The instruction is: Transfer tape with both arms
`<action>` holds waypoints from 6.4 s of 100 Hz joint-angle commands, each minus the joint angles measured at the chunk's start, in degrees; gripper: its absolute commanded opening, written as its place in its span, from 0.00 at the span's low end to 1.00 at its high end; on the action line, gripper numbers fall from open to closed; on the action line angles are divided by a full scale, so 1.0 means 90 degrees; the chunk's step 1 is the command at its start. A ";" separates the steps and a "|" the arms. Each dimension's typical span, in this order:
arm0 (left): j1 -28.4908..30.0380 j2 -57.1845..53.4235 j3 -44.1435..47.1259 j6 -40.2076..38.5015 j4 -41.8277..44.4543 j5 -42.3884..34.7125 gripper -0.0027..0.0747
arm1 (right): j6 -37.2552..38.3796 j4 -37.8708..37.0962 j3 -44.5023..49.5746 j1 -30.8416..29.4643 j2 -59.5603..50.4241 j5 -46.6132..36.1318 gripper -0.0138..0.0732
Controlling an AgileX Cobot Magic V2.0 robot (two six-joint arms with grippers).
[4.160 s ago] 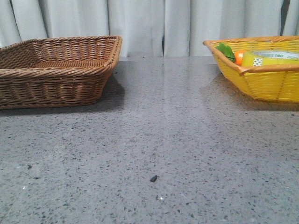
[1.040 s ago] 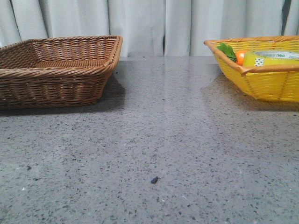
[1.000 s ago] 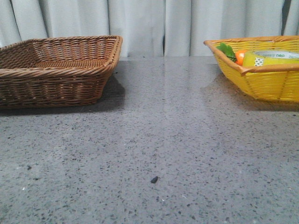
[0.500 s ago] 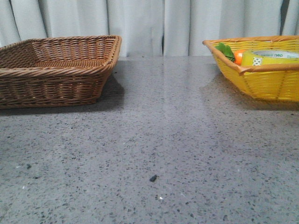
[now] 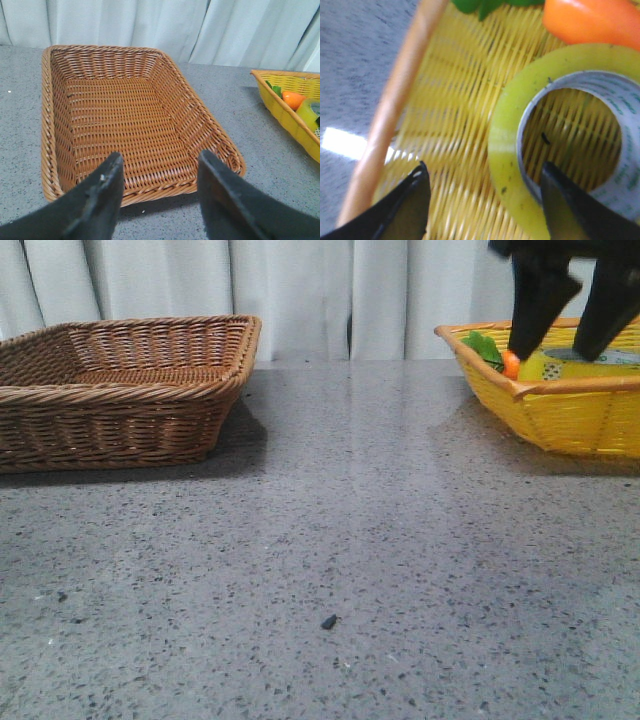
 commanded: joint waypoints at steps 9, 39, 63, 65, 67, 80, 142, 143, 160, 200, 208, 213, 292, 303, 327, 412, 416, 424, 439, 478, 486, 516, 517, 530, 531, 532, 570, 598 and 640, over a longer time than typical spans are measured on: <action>0.0028 0.0052 -0.0244 -0.0005 -0.0139 -0.0380 0.44 | 0.0001 -0.0062 -0.0221 -0.0015 -0.0026 -0.0463 0.40; 0.0028 0.0052 -0.0244 -0.0005 -0.0139 -0.0380 0.44 | 0.0014 -0.0333 -0.1108 0.0122 -0.0922 -0.0797 0.11; 0.0028 0.0052 -0.0244 -0.0005 -0.0139 -0.0404 0.44 | 0.0014 0.0037 -0.2385 0.1470 -0.1035 -0.1135 0.11; 0.0028 0.0052 -0.0244 -0.0005 -0.0139 -0.0404 0.44 | 0.0014 0.0055 -0.2384 0.1607 -0.0969 -0.1136 0.11; 0.0028 0.0052 -0.0244 -0.0005 -0.0139 -0.0404 0.44 | 0.0014 0.0065 -0.2384 0.1732 -0.0917 -0.1136 0.11; 0.0028 0.0052 -0.0244 -0.0005 -0.0139 -0.0390 0.44 | 0.0014 0.0051 -0.2291 0.2307 -0.0198 -0.0967 0.11; 0.0028 0.0248 -0.0945 0.1043 -0.0633 0.0321 0.44 | 0.0285 -0.0108 -0.2205 0.2330 -0.0281 -0.0303 0.31; 0.0028 0.0274 -0.0981 0.1099 -0.0664 0.0337 0.44 | 0.0276 -0.0108 -0.2205 0.2330 -0.0340 -0.0266 0.27; -0.0193 0.1352 -0.1950 0.1964 -0.1576 0.0812 0.44 | 0.0278 -0.0108 -0.2023 0.2418 -0.1992 -0.0180 0.11; -0.2082 0.5225 -0.4739 0.2047 -0.1449 0.1208 0.44 | 0.0334 -0.0304 0.1184 0.2406 -0.6305 -0.2245 0.11; -0.2246 0.6018 -0.5503 0.2036 -0.1279 0.1406 0.44 | 0.0787 -0.0413 0.1724 0.2406 -0.6970 -0.2597 0.11; -0.2279 0.6500 -0.5948 0.1989 -0.1185 0.1546 0.44 | 0.1085 -0.0708 0.1897 0.2406 -0.7265 -0.2461 0.11; -0.2345 0.9423 -0.8025 0.1255 0.0171 0.1758 0.61 | 0.1724 -0.1809 0.1925 0.2406 -0.7937 -0.0736 0.11; -0.2345 0.9540 -0.8025 0.1255 0.0107 0.1834 0.59 | 0.1724 -0.1809 0.1925 0.2406 -0.7906 -0.0724 0.11; -0.2345 0.9538 -0.8083 0.1284 -0.0234 0.1782 0.01 | 0.1724 -0.1809 0.1925 0.2406 -0.7906 -0.0750 0.11; -0.0149 0.8300 -0.9655 0.0478 0.1241 0.4567 0.01 | 0.1724 -0.1809 0.1937 0.2406 -0.7883 -0.1455 0.11; -0.0120 0.8300 -0.9477 0.0446 0.1241 0.4544 0.04 | 0.1724 -0.1809 0.1937 0.2406 -0.7860 -0.1467 0.11; -0.0109 0.8300 -0.9256 0.0415 0.1257 0.4558 0.18 | 0.1724 -0.1809 0.1937 0.2406 -0.7809 -0.1455 0.11; -0.0109 0.8300 -0.9209 -0.0075 0.1446 0.4672 0.62 | 0.1724 -0.1809 0.1937 0.2406 -0.7768 -0.1455 0.11; -0.1005 0.7025 -0.9014 0.0017 0.1425 0.3355 0.48 | 0.1567 -0.1809 0.2535 0.2406 -0.8296 -0.1963 0.11; -0.1488 0.6449 -0.8574 -0.0013 0.2025 0.2966 0.48 | 0.1567 -0.1929 0.2987 0.2406 -0.8760 -0.2137 0.11; -0.2528 0.3528 -0.4866 -0.0955 0.3444 0.0726 0.48 | 0.1567 -0.2036 0.4875 0.2406 -1.0340 -0.2465 0.11; -0.2528 0.3456 -0.4755 -0.0969 0.3444 0.0613 0.48 | 0.1567 -0.2036 0.4906 0.2406 -1.0388 -0.2465 0.11; -0.2528 0.2145 -0.2750 -0.0973 0.3619 -0.0135 0.48 | 0.1567 -0.2045 0.5379 0.2406 -1.0625 -0.2426 0.11; -0.2528 0.2082 -0.2655 -0.0973 0.3619 -0.0170 0.48 | 0.1567 -0.2045 0.5399 0.2406 -1.0625 -0.2408 0.11; -0.2528 0.1959 -0.2469 -0.0984 0.3619 -0.0186 0.48 | 0.1567 -0.2045 0.5441 0.2406 -1.0625 -0.2407 0.11; -0.2528 -0.0209 0.0008 -0.1213 0.2873 -0.0249 0.26 | 0.1567 -0.2045 0.6258 0.2406 -1.0635 -0.2380 0.11; -0.2528 -0.0352 0.0067 -0.1222 0.2451 -0.0249 0.01 | 0.1567 -0.2045 0.6445 0.2406 -1.0635 -0.2349 0.11; -0.2512 -0.0438 0.0067 -0.1005 0.4282 0.0309 0.01 | 0.1567 -0.2045 0.6445 0.2406 -1.0635 -0.2349 0.11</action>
